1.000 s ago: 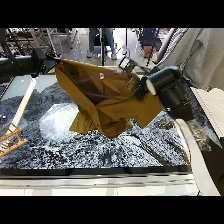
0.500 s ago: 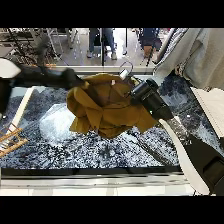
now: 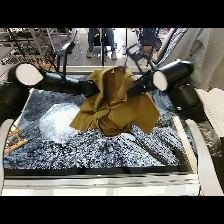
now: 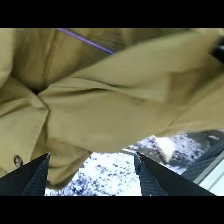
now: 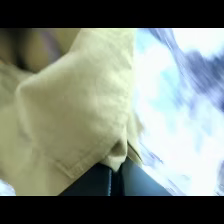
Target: Fold the clothes and pants, and hang the long-sleeved shirts on hangers.
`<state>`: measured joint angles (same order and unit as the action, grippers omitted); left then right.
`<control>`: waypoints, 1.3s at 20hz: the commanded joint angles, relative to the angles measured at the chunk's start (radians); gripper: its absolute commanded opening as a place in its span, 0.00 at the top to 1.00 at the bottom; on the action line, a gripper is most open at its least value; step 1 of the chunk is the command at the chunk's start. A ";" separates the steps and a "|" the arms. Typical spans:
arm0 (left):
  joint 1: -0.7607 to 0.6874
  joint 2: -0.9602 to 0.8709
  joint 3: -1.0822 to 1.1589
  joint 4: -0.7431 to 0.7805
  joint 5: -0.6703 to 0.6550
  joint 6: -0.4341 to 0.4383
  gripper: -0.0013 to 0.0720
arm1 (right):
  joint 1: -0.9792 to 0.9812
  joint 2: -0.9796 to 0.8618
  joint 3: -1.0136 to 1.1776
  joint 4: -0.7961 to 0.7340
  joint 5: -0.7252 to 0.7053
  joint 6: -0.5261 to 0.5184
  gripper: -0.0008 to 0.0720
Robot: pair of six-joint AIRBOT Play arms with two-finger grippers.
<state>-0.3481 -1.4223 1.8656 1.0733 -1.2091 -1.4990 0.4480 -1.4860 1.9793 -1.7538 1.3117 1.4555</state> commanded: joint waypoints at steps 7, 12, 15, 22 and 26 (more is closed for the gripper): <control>0.093 0.285 0.000 0.048 -0.011 0.026 0.21 | -0.151 0.082 0.011 -0.222 -0.422 0.560 0.96; 0.172 0.335 0.000 0.184 -0.042 0.025 0.21 | -0.308 0.170 0.010 -0.605 0.256 0.499 0.96; 0.207 0.323 -0.005 0.184 -0.043 0.026 0.21 | -0.466 0.238 0.011 -0.743 0.435 0.462 0.96; 0.236 0.290 -0.007 0.306 -0.102 0.045 0.21 | -1.022 0.328 0.148 -0.805 -0.050 0.565 0.96; 0.236 0.283 -0.007 0.308 -0.130 0.045 0.21 | -1.336 0.278 0.147 -0.769 -0.221 0.578 0.96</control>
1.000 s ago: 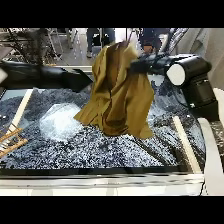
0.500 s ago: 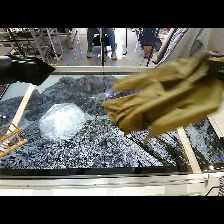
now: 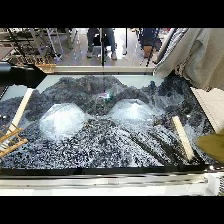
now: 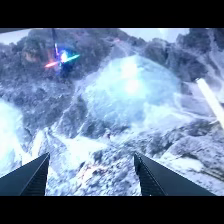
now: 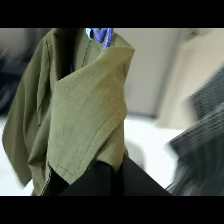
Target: Fold the clothes and pants, and hang the long-sleeved shirts on hangers.
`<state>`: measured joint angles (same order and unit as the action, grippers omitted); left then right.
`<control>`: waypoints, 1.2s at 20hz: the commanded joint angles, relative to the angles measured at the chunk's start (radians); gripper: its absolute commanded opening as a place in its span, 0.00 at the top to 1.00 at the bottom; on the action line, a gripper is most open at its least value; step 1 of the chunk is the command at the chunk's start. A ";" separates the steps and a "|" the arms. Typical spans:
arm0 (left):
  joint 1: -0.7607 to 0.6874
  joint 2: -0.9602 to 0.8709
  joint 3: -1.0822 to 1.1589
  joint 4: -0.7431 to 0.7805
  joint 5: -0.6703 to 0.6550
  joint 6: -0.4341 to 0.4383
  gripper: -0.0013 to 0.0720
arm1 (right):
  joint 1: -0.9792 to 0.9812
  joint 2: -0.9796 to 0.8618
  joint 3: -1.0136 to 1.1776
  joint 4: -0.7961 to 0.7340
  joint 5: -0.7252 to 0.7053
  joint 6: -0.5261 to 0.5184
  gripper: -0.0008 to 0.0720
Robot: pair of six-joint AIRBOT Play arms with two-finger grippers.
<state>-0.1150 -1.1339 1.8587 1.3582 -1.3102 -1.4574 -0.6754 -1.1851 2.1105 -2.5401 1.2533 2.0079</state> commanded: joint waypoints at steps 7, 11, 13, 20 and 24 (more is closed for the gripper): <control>0.002 -0.006 -0.001 0.025 -0.151 -0.005 0.21 | -0.565 -0.095 -0.043 0.225 -0.311 -0.013 0.96; 0.003 -0.006 -0.001 0.018 -0.149 -0.004 0.21 | -0.537 -0.079 -0.065 0.240 -0.308 -0.093 0.77; 0.003 -0.007 -0.001 0.019 -0.148 -0.004 0.21 | -0.505 -0.052 -0.065 0.298 -0.392 -0.080 0.05; 0.003 -0.038 -0.001 0.075 -0.150 0.053 0.21 | -0.175 0.073 -0.065 0.895 -0.766 -0.084 0.03; 0.005 -0.072 -0.001 0.668 -0.153 -0.157 0.44 | 0.219 0.008 -0.154 1.265 -0.198 -0.359 0.27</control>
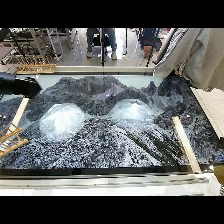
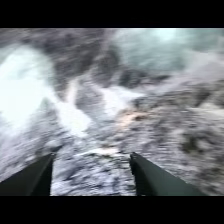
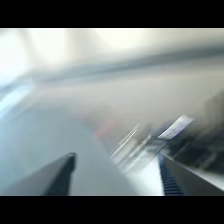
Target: Fold the clothes and pants, and hang the long-sleeved shirts on hangers.
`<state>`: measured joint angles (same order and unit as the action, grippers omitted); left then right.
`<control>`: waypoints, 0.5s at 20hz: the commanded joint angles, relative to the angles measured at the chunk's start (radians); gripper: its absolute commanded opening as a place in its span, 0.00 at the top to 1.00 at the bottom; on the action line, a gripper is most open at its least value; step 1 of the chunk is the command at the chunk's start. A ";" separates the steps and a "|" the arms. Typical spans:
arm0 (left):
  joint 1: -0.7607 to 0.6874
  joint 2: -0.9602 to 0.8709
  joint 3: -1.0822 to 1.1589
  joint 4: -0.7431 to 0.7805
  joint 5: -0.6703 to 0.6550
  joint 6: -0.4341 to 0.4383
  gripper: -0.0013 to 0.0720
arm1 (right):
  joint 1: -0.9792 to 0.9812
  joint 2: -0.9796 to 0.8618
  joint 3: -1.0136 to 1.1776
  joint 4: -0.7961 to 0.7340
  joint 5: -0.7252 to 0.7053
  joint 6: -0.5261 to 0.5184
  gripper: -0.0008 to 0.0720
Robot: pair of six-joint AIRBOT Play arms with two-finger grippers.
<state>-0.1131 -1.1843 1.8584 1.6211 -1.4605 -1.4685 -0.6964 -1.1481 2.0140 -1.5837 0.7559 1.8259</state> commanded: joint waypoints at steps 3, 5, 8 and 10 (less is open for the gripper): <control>0.055 -0.035 -0.001 0.593 0.012 -0.314 0.43 | 0.533 -0.124 -0.237 0.251 0.468 -0.337 0.28; 0.074 -0.035 -0.001 0.592 0.008 -0.313 0.43 | 0.647 -0.183 -0.289 0.099 0.377 -0.344 0.28; 0.073 -0.035 -0.001 0.592 0.008 -0.313 0.43 | 0.691 -0.220 -0.288 -0.005 0.162 -0.367 0.27; 0.073 -0.035 -0.001 0.592 0.009 -0.313 0.43 | 0.688 -0.219 -0.283 -0.010 0.042 -0.381 0.17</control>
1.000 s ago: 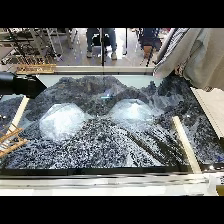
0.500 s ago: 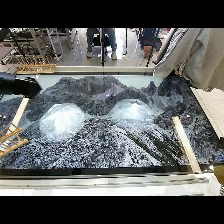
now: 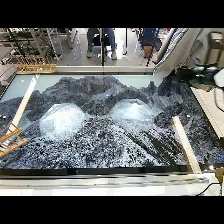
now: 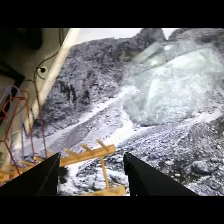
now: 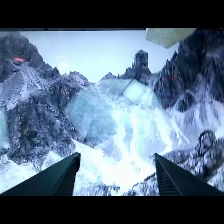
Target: Fold the clothes and pants, and hang the long-sleeved shirts on hangers.
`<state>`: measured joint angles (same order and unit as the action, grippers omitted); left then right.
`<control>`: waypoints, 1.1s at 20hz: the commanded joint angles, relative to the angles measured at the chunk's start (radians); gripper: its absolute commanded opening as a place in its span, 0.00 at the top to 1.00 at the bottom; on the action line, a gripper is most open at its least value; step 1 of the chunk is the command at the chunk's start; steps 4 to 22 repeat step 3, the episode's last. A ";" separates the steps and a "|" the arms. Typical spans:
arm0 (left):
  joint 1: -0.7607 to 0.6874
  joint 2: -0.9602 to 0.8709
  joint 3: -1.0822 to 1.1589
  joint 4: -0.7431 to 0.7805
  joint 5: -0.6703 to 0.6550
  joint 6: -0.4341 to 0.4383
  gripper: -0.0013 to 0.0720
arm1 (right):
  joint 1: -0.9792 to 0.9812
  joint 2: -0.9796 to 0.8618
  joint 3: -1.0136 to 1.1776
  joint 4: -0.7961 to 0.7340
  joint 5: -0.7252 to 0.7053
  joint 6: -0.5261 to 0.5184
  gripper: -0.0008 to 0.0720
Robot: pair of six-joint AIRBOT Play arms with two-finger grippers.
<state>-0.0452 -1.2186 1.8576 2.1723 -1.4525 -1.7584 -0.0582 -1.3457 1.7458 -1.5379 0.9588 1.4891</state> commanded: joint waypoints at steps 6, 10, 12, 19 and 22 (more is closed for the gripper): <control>0.005 -0.001 0.000 0.041 0.000 -0.023 0.43 | 0.050 -0.022 -0.015 -0.047 -0.312 -0.043 0.17; 0.005 -0.001 0.000 0.041 0.000 -0.023 0.43 | 0.050 -0.022 -0.015 -0.047 -0.312 -0.043 0.17; 0.005 -0.001 0.000 0.041 0.000 -0.023 0.43 | 0.050 -0.022 -0.015 -0.047 -0.312 -0.043 0.17; 0.005 -0.001 0.000 0.041 0.000 -0.023 0.43 | 0.050 -0.022 -0.015 -0.047 -0.312 -0.043 0.17; 0.005 -0.001 0.000 0.041 0.000 -0.023 0.43 | 0.050 -0.022 -0.015 -0.047 -0.312 -0.043 0.17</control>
